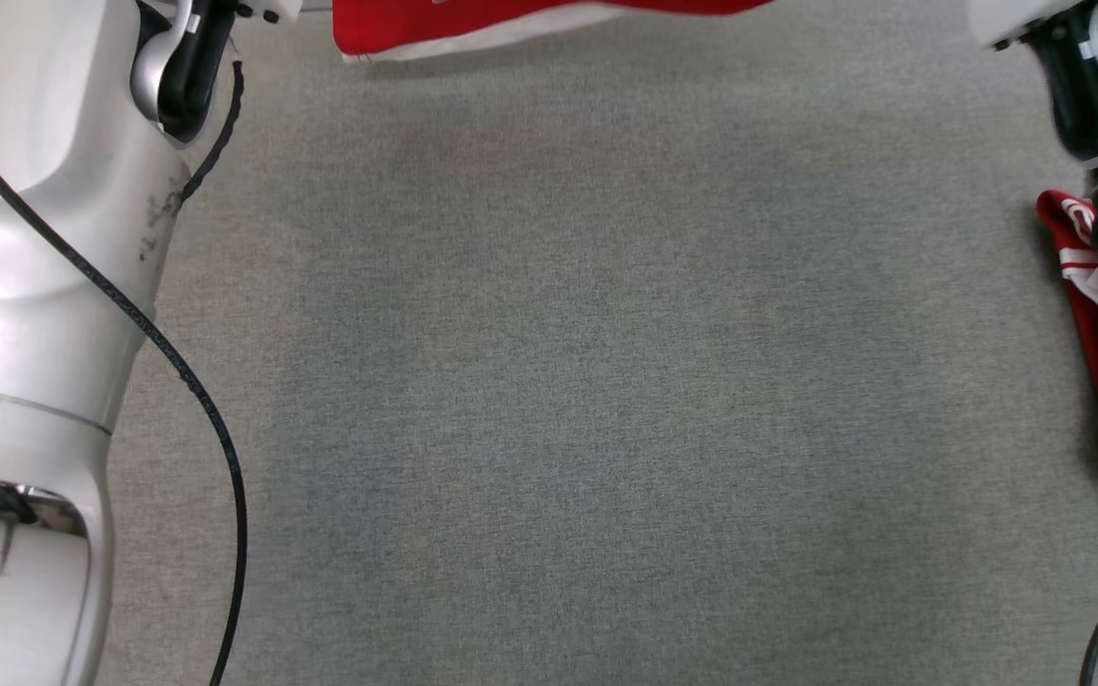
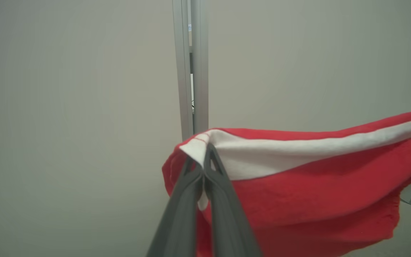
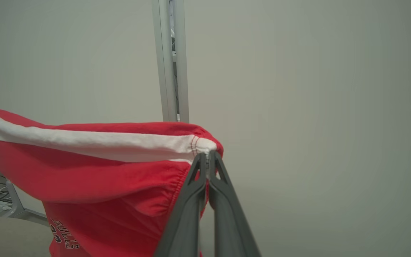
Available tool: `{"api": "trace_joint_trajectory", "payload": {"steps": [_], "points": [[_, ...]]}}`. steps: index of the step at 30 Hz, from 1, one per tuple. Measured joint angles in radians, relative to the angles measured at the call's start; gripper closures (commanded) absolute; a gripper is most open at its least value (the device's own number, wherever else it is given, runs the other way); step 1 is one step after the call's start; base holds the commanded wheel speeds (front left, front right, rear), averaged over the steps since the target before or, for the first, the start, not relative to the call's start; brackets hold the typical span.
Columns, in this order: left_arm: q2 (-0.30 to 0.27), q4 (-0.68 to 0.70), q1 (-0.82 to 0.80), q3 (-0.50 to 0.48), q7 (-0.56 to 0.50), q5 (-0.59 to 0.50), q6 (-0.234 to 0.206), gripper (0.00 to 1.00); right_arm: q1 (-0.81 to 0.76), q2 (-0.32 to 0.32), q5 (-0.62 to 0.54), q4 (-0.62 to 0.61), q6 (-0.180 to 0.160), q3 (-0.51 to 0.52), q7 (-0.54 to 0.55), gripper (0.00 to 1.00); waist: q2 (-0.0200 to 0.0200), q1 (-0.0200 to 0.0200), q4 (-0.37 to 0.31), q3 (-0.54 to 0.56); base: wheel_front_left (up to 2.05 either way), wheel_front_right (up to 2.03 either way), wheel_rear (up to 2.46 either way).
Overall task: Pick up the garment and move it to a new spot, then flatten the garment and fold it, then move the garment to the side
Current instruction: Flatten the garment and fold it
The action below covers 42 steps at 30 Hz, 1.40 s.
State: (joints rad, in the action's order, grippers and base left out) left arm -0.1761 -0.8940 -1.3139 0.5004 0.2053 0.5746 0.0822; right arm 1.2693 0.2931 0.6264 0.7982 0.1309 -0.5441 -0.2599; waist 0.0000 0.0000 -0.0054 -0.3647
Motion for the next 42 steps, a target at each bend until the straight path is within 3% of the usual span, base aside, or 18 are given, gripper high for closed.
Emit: {"api": "trace_joint_trajectory", "payload": {"steps": [6,14,23,31,42], "points": [[0.039,-0.157,0.009,0.010,0.027,0.029,0.032,1.00,0.010,-0.026,0.067,0.067,0.000,-0.109,-0.002,1.00,0.0000,0.0000,0.006,-0.044,0.00,0.00,0.00],[0.060,-0.197,0.181,0.023,0.052,0.054,0.044,1.00,-0.154,0.006,0.185,-0.026,0.000,-0.188,-0.005,1.00,0.0000,0.0000,0.005,-0.056,0.00,0.00,0.00],[0.021,0.145,0.538,-0.054,0.055,0.008,0.031,1.00,-0.488,0.081,0.230,-0.257,0.000,-0.156,-0.005,1.00,0.0000,0.0000,0.014,-0.028,0.00,0.00,0.00],[-0.065,0.492,0.916,-0.053,0.052,-0.064,-0.033,1.00,-0.776,0.112,0.209,-0.395,0.000,-0.072,-0.005,1.00,0.0000,0.0000,0.008,0.050,0.00,0.00,0.00],[-0.207,0.853,1.254,-0.006,-0.189,-0.044,-0.128,1.00,-1.065,0.112,0.220,-0.446,0.000,0.006,-0.005,1.00,0.0000,0.0000,0.013,0.187,0.00,0.00,0.00]]}}
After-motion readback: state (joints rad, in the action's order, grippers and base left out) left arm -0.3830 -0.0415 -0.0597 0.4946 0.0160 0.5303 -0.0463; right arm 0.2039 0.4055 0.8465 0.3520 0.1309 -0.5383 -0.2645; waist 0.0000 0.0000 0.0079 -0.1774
